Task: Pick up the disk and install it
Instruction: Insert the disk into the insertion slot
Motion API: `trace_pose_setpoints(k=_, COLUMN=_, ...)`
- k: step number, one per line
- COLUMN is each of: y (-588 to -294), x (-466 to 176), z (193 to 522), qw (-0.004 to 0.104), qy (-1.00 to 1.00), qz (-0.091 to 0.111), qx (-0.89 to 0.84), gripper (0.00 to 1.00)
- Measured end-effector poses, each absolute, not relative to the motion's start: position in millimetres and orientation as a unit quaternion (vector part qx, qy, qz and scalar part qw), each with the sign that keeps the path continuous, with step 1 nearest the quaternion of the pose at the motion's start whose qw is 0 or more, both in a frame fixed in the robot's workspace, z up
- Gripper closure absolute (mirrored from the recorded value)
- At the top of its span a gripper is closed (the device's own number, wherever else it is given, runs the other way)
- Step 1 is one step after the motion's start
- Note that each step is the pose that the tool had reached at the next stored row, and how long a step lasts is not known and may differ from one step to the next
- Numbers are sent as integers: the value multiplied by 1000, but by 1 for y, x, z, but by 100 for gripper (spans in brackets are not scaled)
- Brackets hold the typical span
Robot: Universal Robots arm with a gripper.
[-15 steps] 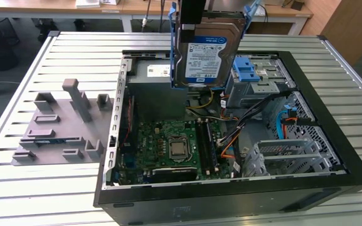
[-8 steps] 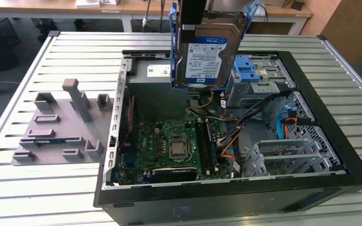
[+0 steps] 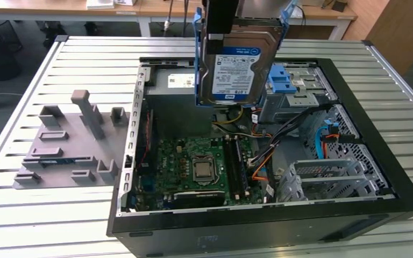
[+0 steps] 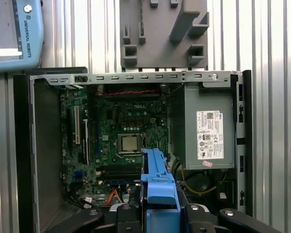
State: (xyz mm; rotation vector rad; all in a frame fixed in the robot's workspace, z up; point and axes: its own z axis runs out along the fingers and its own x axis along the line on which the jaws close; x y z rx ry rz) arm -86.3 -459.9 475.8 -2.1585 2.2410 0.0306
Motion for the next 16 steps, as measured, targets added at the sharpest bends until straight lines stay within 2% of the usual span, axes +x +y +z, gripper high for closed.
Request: trace_pose_setpoints(k=16, y=-485, x=-86, z=475, qw=15, qy=720, qz=10, qx=-694, gripper=64)
